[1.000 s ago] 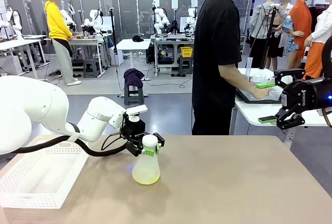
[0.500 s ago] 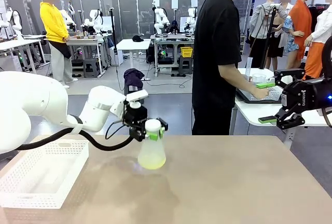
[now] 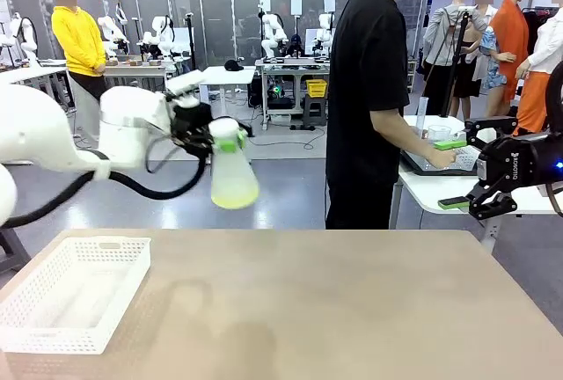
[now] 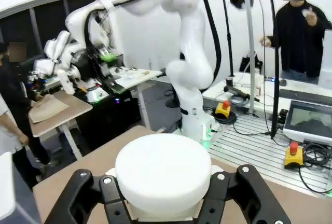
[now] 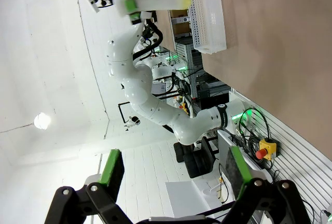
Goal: Prepare the solutions needed for the experiment.
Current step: When the human places the Big flask in the center of the table, pick up the Big flask and place it in the left Organizing basket.
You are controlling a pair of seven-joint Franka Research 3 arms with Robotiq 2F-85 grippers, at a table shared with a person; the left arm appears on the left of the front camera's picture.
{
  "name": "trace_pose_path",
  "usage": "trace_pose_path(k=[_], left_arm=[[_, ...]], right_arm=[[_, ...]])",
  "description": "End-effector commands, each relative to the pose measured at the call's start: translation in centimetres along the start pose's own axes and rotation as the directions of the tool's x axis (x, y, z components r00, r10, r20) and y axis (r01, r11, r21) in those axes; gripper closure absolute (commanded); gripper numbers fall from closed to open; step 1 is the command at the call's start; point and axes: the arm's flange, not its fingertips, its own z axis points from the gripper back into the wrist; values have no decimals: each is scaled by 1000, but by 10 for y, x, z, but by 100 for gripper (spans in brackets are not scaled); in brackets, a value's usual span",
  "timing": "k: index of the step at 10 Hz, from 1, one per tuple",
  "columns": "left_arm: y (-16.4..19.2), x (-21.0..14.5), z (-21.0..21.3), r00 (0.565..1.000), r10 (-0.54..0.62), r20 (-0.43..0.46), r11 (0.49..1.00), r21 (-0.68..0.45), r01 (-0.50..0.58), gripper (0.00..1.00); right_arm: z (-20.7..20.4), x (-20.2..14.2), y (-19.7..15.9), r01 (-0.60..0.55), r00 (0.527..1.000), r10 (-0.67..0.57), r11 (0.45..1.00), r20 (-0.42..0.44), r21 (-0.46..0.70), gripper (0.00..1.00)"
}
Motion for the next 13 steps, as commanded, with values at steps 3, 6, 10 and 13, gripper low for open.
trace_pose_path(k=[3, 6, 10, 13], left_arm=[[-96, 44, 87, 999, 16, -41, 990, 142, -10, 100], [-193, 28, 144, 992, 31, -120, 941, 339, 11, 100], [-286, -6, 191, 998, -7, -68, 851, 524, 41, 100], [-317, -35, 200, 999, 6, -38, 819, 573, 17, 100]], right_arm=[[-1, -1, 1, -6, 1000, 6, 1000, 7, -3, 0], [-1, -1, 1, -6, 1000, 6, 1000, 7, -3, 0], [-1, -1, 1, -6, 1000, 6, 1000, 7, -3, 0], [-1, -1, 1, -6, 1000, 6, 1000, 7, -3, 0]])
